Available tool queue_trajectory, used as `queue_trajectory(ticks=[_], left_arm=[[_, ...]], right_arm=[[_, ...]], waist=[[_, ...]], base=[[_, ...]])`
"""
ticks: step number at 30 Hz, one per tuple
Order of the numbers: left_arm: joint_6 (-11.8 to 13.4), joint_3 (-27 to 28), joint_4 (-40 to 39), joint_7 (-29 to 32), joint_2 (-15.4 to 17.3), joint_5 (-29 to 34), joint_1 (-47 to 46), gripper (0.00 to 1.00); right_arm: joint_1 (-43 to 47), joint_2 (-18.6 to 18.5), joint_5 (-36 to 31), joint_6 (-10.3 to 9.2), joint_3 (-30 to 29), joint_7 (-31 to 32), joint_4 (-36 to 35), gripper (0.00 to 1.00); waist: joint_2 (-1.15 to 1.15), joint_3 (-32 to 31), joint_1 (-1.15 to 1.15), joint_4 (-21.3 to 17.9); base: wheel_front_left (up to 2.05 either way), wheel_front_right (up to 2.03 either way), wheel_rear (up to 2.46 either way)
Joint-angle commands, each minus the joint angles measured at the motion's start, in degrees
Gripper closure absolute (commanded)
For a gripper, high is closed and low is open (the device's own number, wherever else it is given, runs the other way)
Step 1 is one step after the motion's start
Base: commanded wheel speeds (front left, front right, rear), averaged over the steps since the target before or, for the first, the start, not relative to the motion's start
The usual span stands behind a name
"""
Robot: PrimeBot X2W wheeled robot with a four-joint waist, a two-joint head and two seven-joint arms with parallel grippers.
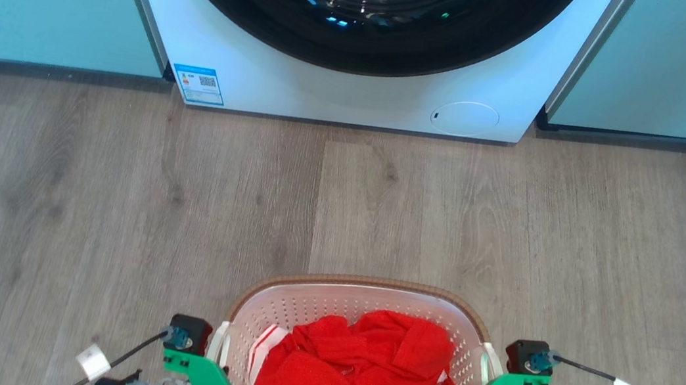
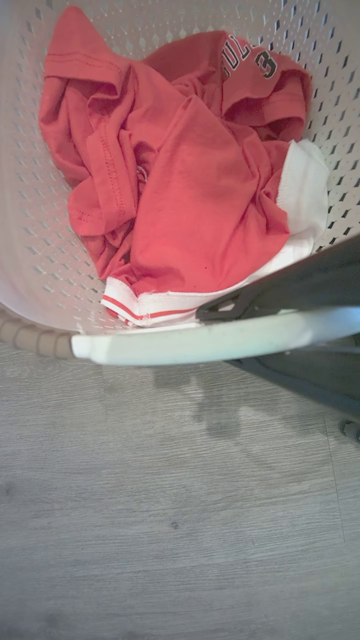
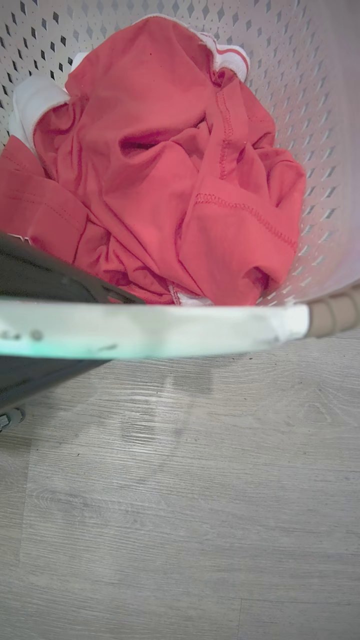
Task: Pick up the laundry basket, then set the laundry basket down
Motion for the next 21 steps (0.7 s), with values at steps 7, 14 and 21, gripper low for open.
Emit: queue_trajectory(ticks=[7, 14, 21], left_arm=[[0.55, -0.13, 0.2, -0.65, 1.74, -1.06, -1.22, 1.0], [0.79, -0.89, 0.08, -0.82, 1.74, -2.08, -1.15, 1.0], [0.99, -1.72, 0.15, -0.85, 1.74, -2.93, -1.06, 1.0]], right_arm=[[0.13, -0.45, 1.84, 0.13, 2.96, -1.14, -0.1, 1.0], [-0.06, -0.45, 3.57, 0.13, 4.77, -1.56, 0.16, 1.0], [-0.21, -0.45, 5.17, 0.13, 6.36, -2.01, 0.43, 1.0]], waist=[[0.0, -1.05, 0.01, -0.25], [0.0, -1.6, 0.01, -0.44], [0.0, -2.11, 0.01, -0.48]], base=[[0.0, 0.0, 0.0], [0.0, 0.0, 0.0], [0.0, 0.0, 0.0]])
